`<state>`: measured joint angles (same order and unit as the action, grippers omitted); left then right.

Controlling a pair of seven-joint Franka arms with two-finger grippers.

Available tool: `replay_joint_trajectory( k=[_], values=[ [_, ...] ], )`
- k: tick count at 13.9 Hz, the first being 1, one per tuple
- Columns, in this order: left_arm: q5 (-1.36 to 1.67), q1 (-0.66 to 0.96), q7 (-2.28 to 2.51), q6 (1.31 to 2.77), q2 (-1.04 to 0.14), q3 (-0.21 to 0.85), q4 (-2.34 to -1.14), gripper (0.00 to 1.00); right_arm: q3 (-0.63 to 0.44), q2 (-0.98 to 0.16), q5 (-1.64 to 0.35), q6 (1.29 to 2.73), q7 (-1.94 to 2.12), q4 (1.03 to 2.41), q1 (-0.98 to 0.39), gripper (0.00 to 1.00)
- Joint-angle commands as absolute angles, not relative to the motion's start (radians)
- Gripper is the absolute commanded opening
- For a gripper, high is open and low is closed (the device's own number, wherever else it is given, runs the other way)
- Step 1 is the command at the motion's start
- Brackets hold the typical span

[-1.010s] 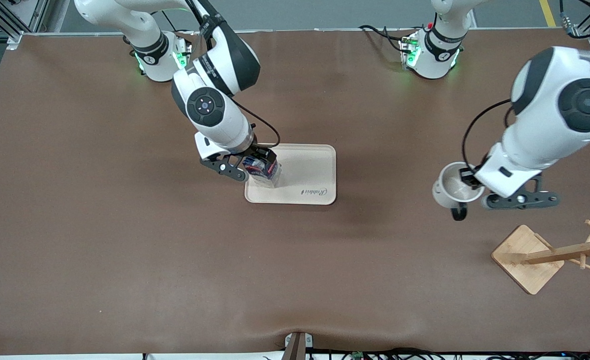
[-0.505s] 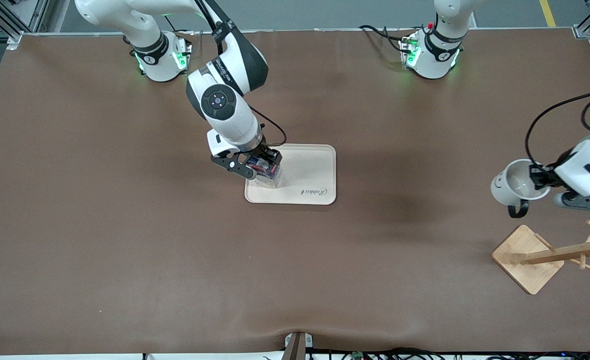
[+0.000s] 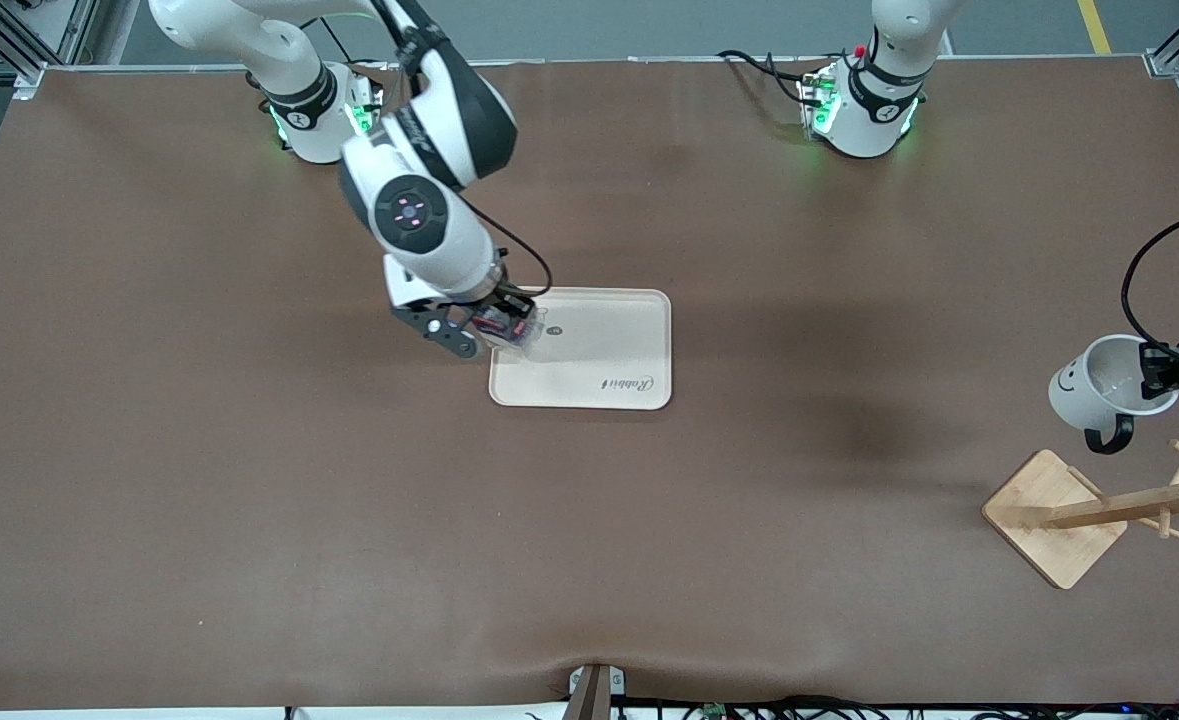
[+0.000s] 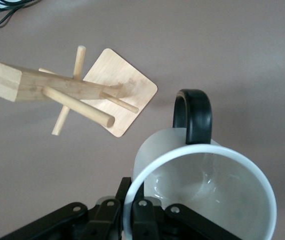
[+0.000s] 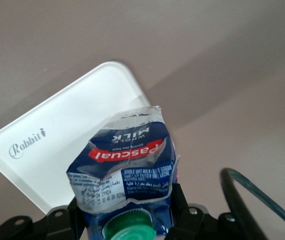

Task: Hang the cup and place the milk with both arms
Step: 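Carry the mug toward the wooden stand while the right gripper lifts the milk away, then hang the mug handle on the stand peg with the left gripper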

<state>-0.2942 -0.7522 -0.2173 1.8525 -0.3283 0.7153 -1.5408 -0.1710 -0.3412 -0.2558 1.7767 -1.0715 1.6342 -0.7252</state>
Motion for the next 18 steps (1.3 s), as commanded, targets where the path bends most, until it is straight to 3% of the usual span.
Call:
replay_joint_trajectory(
  k=[1, 6, 10, 18],
  values=[
    [-0.285, -0.758, -0.236, 1.879, -0.342, 0.726, -1.523, 0.0, -0.163, -0.333, -0.265, 1.617, -1.011, 1.514, -0.594, 0.0],
    [-0.281, -0.799, -0.32, 1.89, -0.362, 0.726, -1.509, 0.0, -0.164, -0.316, -0.259, 1.56, -0.372, 1.516, -0.287, 0.0],
    [-0.278, -0.801, -0.353, 1.896, -0.373, 0.724, -1.483, 0.0, -0.164, -0.319, -0.143, 1.581, -0.135, 1.526, -0.118, 0.0],
    [-0.27, -0.817, -0.422, 1.901, -0.417, 0.706, -1.442, 0.0, -0.164, -0.324, -0.123, 1.833, 0.095, 1.764, 0.058, 0.0]
  ],
)
